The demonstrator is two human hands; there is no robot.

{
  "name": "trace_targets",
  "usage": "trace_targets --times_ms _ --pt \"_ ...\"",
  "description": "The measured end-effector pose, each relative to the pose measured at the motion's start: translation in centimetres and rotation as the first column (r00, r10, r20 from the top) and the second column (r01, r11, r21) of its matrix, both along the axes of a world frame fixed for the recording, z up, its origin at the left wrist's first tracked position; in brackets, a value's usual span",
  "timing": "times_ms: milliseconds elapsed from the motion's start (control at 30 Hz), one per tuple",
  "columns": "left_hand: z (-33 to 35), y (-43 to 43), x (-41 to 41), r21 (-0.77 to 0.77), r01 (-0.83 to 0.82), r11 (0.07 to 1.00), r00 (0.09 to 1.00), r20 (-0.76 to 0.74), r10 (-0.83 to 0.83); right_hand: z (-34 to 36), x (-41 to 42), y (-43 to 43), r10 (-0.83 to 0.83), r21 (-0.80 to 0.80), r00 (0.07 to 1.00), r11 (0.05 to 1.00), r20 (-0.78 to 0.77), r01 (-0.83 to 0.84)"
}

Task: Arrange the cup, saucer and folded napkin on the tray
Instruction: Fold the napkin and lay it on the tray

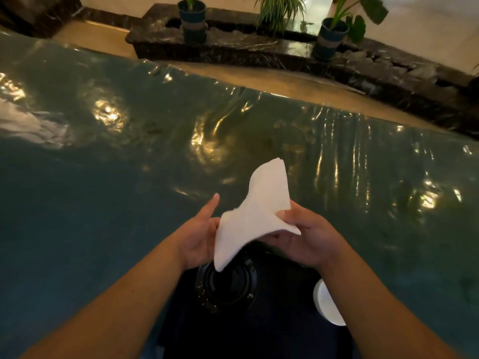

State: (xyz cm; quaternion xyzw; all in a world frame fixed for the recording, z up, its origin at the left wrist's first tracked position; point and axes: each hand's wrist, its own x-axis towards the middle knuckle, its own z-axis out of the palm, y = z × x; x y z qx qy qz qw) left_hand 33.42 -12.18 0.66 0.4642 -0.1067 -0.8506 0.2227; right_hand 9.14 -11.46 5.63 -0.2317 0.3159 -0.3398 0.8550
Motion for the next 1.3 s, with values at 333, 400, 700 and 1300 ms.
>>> trace_targets --times_ms 333,400,700,1300 --pt "5.5 1.7 -2.8 -0.342 0.011 0.94 0.96 0.267 0.086 2.4 -7.3 6.8 -0.275 -0.047 0.835 0.956 -0.477 0.288" --pt "6.1 2.3 -3.0 -0.358 0.069 0.931 0.952 0.304 0.046 2.6 -7.1 7.1 -0.244 -0.047 0.799 0.964 -0.55 0.262" --pt "7.6 5.6 -3.0 -0.356 0.319 0.879 0.893 0.424 -0.153 3.6 -8.7 10.6 -0.277 -0.056 0.784 0.953 -0.555 0.298" --pt "9.4 8.6 -3.9 -0.365 0.192 0.911 0.883 0.47 0.003 3.9 -8.1 14.2 -0.314 -0.103 0.71 0.94 -0.63 0.324"
